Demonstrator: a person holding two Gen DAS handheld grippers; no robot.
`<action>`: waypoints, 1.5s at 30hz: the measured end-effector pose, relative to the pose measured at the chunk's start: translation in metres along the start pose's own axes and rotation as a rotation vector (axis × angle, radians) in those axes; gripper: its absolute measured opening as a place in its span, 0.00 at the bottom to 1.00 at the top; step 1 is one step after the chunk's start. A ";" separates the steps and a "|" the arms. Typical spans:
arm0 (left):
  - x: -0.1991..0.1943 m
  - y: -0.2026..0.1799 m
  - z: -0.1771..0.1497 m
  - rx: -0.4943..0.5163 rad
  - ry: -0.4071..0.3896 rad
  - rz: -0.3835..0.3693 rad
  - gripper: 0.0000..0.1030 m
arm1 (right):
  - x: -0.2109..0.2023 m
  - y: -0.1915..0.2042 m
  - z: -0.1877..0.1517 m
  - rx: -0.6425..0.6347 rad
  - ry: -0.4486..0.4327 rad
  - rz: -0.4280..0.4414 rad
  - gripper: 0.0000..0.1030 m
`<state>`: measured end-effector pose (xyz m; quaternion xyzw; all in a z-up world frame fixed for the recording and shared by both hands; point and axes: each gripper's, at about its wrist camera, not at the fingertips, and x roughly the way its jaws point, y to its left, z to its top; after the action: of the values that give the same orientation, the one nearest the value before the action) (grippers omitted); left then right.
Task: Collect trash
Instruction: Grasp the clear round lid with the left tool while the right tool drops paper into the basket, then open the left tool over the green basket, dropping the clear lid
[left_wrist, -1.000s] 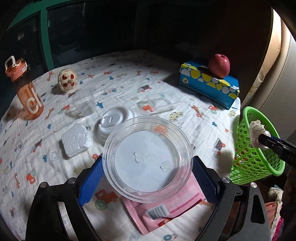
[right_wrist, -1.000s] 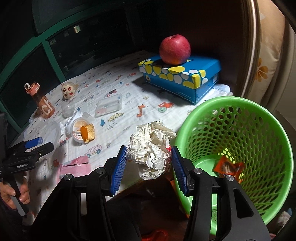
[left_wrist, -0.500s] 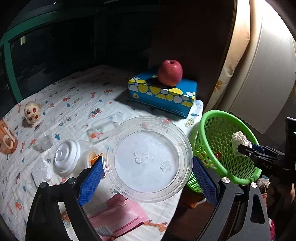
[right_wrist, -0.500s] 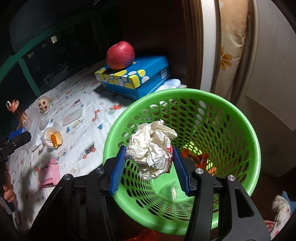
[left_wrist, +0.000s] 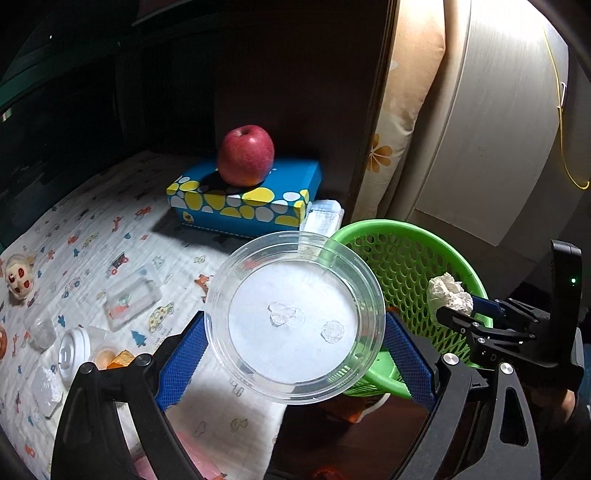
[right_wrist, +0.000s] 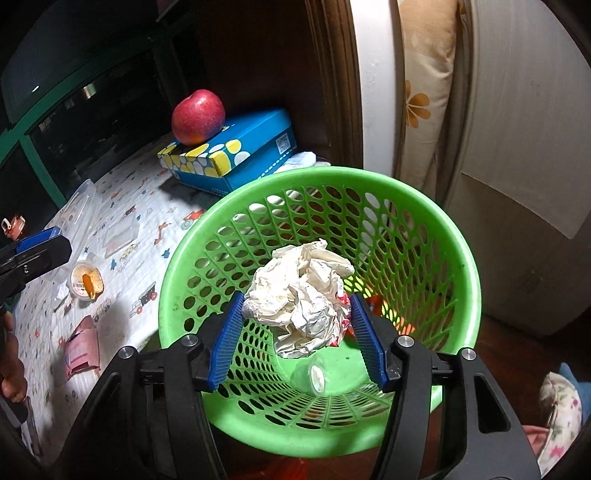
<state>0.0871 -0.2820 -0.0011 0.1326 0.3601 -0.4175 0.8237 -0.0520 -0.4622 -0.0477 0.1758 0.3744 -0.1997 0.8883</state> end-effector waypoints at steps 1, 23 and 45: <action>0.002 -0.004 0.001 0.004 0.003 -0.008 0.87 | -0.001 -0.001 0.000 0.003 -0.002 0.001 0.62; 0.049 -0.068 0.013 0.069 0.079 -0.102 0.87 | -0.031 -0.038 -0.016 0.059 -0.046 -0.050 0.76; 0.014 -0.029 0.000 0.005 0.036 -0.028 0.91 | -0.035 -0.007 -0.012 0.013 -0.063 0.018 0.78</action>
<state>0.0693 -0.3080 -0.0087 0.1370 0.3758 -0.4273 0.8108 -0.0852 -0.4548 -0.0306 0.1784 0.3434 -0.1993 0.9003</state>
